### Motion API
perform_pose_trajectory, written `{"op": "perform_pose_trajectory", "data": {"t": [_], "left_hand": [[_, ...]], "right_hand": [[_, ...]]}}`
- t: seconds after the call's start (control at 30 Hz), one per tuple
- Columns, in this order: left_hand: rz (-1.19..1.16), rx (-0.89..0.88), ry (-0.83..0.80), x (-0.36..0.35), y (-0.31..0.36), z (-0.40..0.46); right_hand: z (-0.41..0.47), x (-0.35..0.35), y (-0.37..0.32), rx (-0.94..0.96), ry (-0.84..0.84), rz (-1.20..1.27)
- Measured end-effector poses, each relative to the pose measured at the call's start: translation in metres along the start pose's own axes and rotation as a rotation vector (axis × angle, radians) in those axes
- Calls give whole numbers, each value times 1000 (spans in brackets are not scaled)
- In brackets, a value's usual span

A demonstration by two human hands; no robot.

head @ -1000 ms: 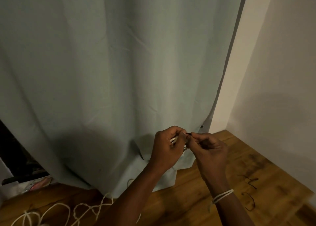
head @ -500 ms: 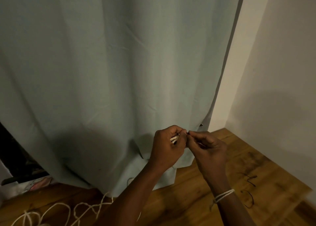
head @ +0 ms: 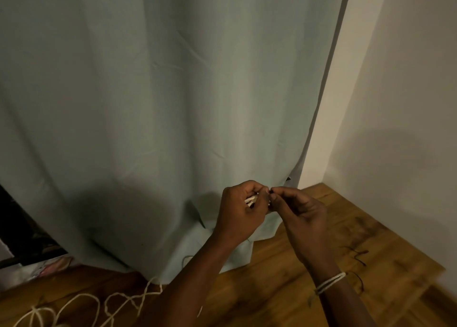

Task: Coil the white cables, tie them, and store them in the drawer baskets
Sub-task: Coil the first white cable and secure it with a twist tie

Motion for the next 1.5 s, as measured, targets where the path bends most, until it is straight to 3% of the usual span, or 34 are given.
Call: {"op": "perform_pose_trajectory", "data": {"t": [1.5], "left_hand": [[-37, -11, 33, 4, 6, 4]], "right_hand": [[6, -1, -12, 19, 53, 11]]}}
Point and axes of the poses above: each hand's wrist, its own z-axis towards the middle knuckle, its own x-axis out of the back of the hand, y = z × x, the point moved 9 cm from there along z, towards the middle knuckle, and after that the axes turned 3 degrees about -y, right-handed, at the moved point
